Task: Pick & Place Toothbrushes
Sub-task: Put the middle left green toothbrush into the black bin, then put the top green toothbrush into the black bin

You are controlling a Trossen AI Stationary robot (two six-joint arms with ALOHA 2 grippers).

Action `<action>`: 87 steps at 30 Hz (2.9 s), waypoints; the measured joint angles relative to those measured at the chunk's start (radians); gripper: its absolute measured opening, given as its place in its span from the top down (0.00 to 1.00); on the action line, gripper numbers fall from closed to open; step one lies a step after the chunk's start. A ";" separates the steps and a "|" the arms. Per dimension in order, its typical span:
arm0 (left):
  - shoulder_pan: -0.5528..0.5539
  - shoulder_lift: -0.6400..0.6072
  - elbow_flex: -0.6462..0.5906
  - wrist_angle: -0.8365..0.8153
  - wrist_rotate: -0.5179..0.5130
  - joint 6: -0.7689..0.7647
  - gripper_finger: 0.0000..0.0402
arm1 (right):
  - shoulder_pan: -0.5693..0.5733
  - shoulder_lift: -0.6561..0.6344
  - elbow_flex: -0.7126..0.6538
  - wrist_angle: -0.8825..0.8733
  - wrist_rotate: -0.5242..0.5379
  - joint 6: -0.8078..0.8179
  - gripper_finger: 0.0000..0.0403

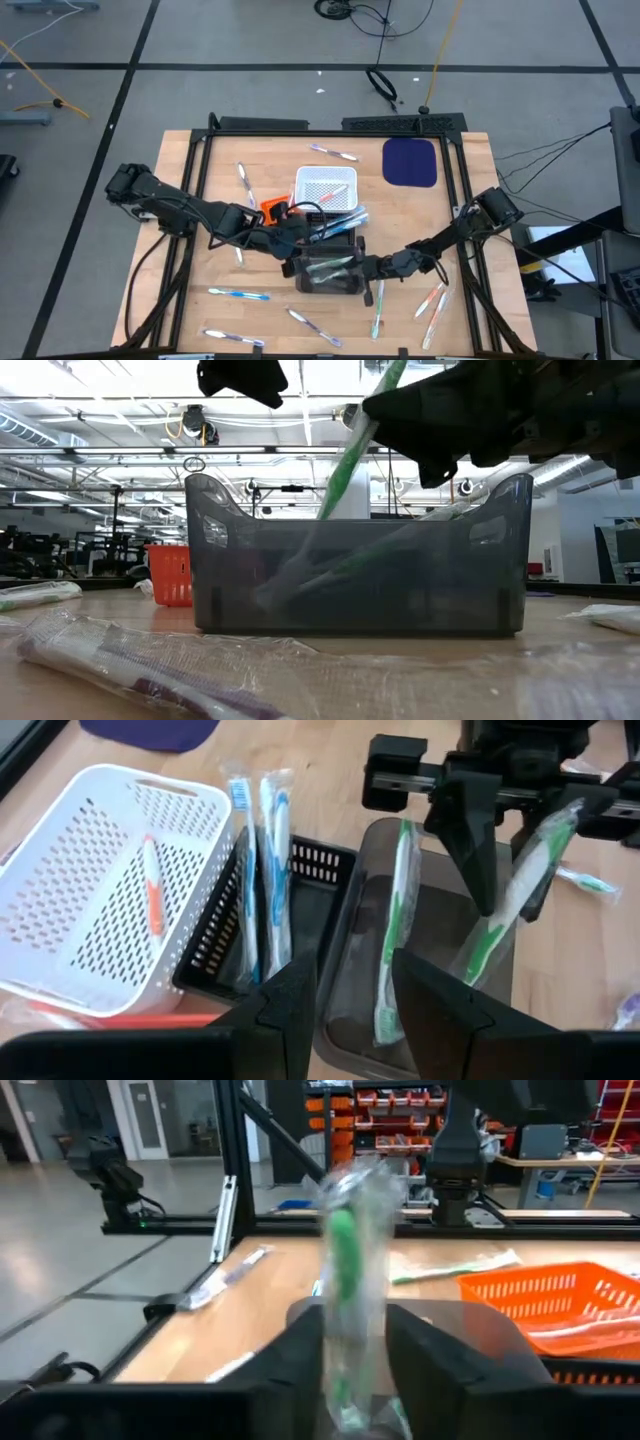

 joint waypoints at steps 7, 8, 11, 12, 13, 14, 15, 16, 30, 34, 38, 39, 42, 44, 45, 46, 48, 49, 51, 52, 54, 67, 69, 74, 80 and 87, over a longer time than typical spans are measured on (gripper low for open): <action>0.000 0.000 0.000 -0.013 0.000 -0.010 0.67 | 0.000 -0.028 0.000 -0.033 0.006 -0.096 0.51; 0.000 0.000 0.000 -0.015 0.000 -0.010 0.67 | 0.000 -0.040 0.000 -0.042 0.024 -0.110 0.48; 0.000 0.000 0.000 -0.023 0.000 -0.012 0.67 | 0.005 -0.105 0.000 -0.116 0.086 -0.160 0.45; 0.000 0.000 0.000 -0.025 0.000 -0.019 0.67 | 0.007 -0.133 0.000 -0.146 0.107 -0.171 0.44; 0.000 0.000 0.000 -0.032 0.000 -0.028 0.67 | 0.009 -0.162 0.000 -0.179 0.112 -0.181 0.44; 0.000 0.000 0.000 -0.039 0.000 -0.037 0.67 | 0.009 -0.194 0.000 -0.218 0.117 -0.184 0.44; 0.000 0.000 0.000 -0.045 0.000 -0.044 0.67 | 0.012 -0.222 0.000 -0.259 0.132 -0.185 0.45; 0.000 0.000 0.000 -0.051 0.000 -0.053 0.67 | 0.013 -0.252 0.000 -0.302 0.140 -0.185 0.45; 0.002 0.000 0.000 -0.571 -0.078 -0.846 0.67 | 0.094 -0.462 0.000 -0.576 0.162 -0.152 0.50; 0.001 -0.001 -0.018 -0.703 -0.058 -1.018 0.67 | 0.105 -0.464 0.000 -0.575 0.162 -0.153 0.50; 0.001 -0.002 -0.088 -0.706 0.011 -1.059 0.67 | 0.105 -0.464 0.000 -0.594 0.159 -0.121 0.50; 0.003 -0.002 -0.111 -0.706 0.030 -1.065 0.67 | 0.106 -0.464 0.000 -0.617 0.159 -0.104 0.50; 0.011 -0.001 -0.184 -0.707 0.081 -1.129 0.67 | 0.117 -0.463 0.000 -0.662 0.159 -0.071 0.50; 0.019 -0.001 -0.228 -0.708 0.115 -1.180 0.67 | 0.124 -0.464 0.000 -0.665 0.159 -0.066 0.50; 0.021 -0.001 -0.248 -0.706 0.136 -1.196 0.67 | 0.125 -0.464 0.000 -0.664 0.159 -0.066 0.50; 0.024 -0.001 -0.269 -0.706 0.155 -1.205 0.67 | 0.125 -0.464 0.000 -0.664 0.159 -0.066 0.50; 0.025 -0.007 -0.309 -0.689 0.187 -1.214 0.67 | 0.128 -0.464 0.000 -0.660 0.160 -0.066 0.50; 0.025 -0.010 -0.331 -0.667 0.198 -1.214 0.67 | 0.129 -0.464 0.000 -0.659 0.160 -0.066 0.50; 0.024 -0.017 -0.370 -0.622 0.212 -1.213 0.67 | 0.130 -0.464 0.000 -0.659 0.159 -0.065 0.50; 0.024 -0.025 -0.390 -0.605 0.212 -1.214 0.67 | 0.131 -0.464 0.000 -0.659 0.159 -0.065 0.50; 0.025 -0.046 -0.428 -0.576 0.212 -1.224 0.67 | 0.130 -0.464 0.000 -0.657 0.159 -0.065 0.50; 0.026 -0.167 -0.650 -0.333 0.247 -1.315 0.67 | 0.130 -0.464 0.000 -0.655 0.159 -0.065 0.50; 0.026 -0.167 -0.676 -0.296 0.257 -1.319 0.67 | 0.130 -0.464 0.000 -0.655 0.159 -0.065 0.50; 0.025 -0.169 -0.715 -0.231 0.256 -1.316 0.67 | 0.130 -0.464 0.000 -0.652 0.159 -0.065 0.50; 0.025 -0.167 -0.709 -0.242 0.264 -1.306 0.82 | 0.130 -0.464 0.000 -0.649 0.159 -0.065 0.51; 0.029 -0.166 -0.706 -0.275 0.269 -1.296 0.97 | 0.130 -0.464 0.000 -0.648 0.159 -0.065 0.51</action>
